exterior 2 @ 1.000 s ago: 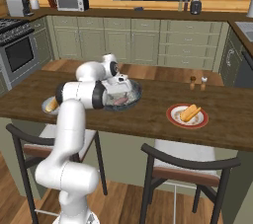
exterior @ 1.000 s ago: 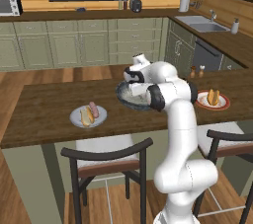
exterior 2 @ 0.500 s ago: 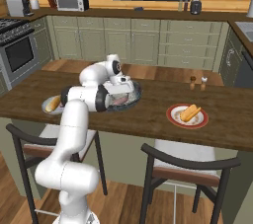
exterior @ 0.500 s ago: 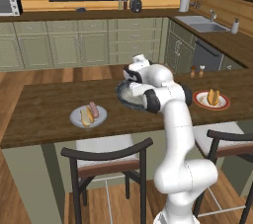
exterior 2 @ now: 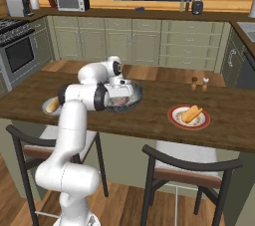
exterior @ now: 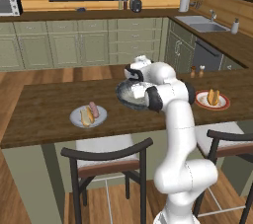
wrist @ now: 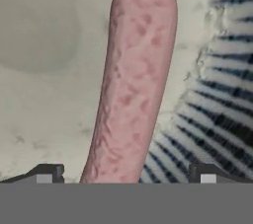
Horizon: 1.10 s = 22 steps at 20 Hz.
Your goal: Place one bun and one sausage from the bowl on each plate.
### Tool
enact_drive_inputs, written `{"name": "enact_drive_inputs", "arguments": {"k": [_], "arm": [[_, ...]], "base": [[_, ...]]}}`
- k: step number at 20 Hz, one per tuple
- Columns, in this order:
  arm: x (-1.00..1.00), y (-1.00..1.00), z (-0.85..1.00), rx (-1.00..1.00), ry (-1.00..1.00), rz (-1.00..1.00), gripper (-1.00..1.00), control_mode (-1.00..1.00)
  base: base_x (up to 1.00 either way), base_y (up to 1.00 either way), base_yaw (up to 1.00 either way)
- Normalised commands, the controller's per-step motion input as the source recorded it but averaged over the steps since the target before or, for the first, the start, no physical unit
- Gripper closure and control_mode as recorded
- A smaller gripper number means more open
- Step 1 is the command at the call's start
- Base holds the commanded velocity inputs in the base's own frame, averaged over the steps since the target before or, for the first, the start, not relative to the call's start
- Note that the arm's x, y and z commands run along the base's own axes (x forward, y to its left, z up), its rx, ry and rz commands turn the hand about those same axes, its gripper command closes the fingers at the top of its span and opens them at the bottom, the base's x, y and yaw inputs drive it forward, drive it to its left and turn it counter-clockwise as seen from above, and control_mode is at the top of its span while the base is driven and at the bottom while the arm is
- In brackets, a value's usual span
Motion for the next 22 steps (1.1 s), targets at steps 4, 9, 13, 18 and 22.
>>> {"name": "enact_drive_inputs", "arguments": {"k": [4, 9, 13, 18, 22], "arm": [[-0.11, 0.0, -0.14, 0.0, -0.01, -0.01, -1.0, -1.0], [0.05, 0.04, -0.06, 0.0, -0.03, 0.0, -1.0, -1.0], [0.06, 0.03, -0.12, 0.0, -0.02, 0.0, 1.0, -1.0], [0.04, 0.02, 0.01, -0.02, -0.08, 0.0, 1.0, -1.0], [0.0, 0.0, 0.58, -0.09, -0.11, -0.03, 1.0, -1.0]], "base": [[0.0, 0.0, 0.0], [0.0, 0.0, 0.0], [0.0, 0.0, 0.0], [0.0, 0.0, 0.0], [0.0, 0.0, 0.0]]}}
